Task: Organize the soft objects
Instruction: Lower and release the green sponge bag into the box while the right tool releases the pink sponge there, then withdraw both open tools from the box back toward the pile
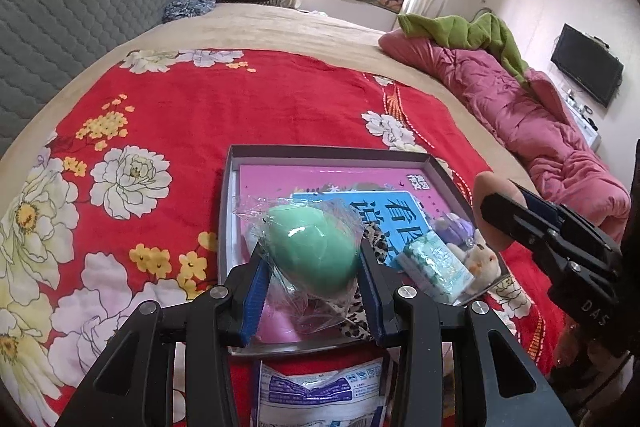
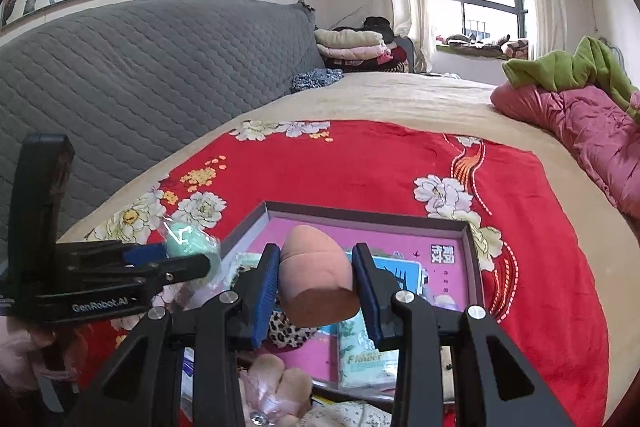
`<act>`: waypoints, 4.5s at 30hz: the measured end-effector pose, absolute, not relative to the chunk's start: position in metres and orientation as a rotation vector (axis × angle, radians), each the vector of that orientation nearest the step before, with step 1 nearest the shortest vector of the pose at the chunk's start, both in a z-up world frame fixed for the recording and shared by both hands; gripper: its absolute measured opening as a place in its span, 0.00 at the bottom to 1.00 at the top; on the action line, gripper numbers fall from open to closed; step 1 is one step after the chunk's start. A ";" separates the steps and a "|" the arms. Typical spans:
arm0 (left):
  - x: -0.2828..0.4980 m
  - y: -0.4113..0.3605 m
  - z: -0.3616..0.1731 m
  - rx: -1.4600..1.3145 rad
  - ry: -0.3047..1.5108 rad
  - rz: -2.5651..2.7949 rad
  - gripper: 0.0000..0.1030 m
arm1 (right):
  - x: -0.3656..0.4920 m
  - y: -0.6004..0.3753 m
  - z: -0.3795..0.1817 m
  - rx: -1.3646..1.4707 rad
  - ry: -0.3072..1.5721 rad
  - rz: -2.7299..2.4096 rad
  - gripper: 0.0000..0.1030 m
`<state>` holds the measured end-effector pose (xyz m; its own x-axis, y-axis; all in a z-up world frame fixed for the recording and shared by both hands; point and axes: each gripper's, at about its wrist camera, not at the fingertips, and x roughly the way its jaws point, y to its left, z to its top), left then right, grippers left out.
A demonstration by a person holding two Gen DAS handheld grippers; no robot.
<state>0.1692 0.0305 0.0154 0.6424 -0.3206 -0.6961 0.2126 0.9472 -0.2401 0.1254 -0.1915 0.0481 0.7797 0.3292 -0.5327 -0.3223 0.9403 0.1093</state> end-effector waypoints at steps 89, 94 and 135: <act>0.179 0.024 -0.041 -0.189 1.022 -0.341 0.57 | 0.149 -0.199 0.005 0.054 0.734 0.362 0.54; 0.178 0.026 -0.039 -0.188 1.016 -0.335 0.58 | 0.150 -0.201 0.004 0.050 0.735 0.352 0.55; 0.163 0.042 0.001 -0.144 0.851 -0.261 0.74 | 0.140 -0.218 0.017 0.033 0.694 0.286 0.66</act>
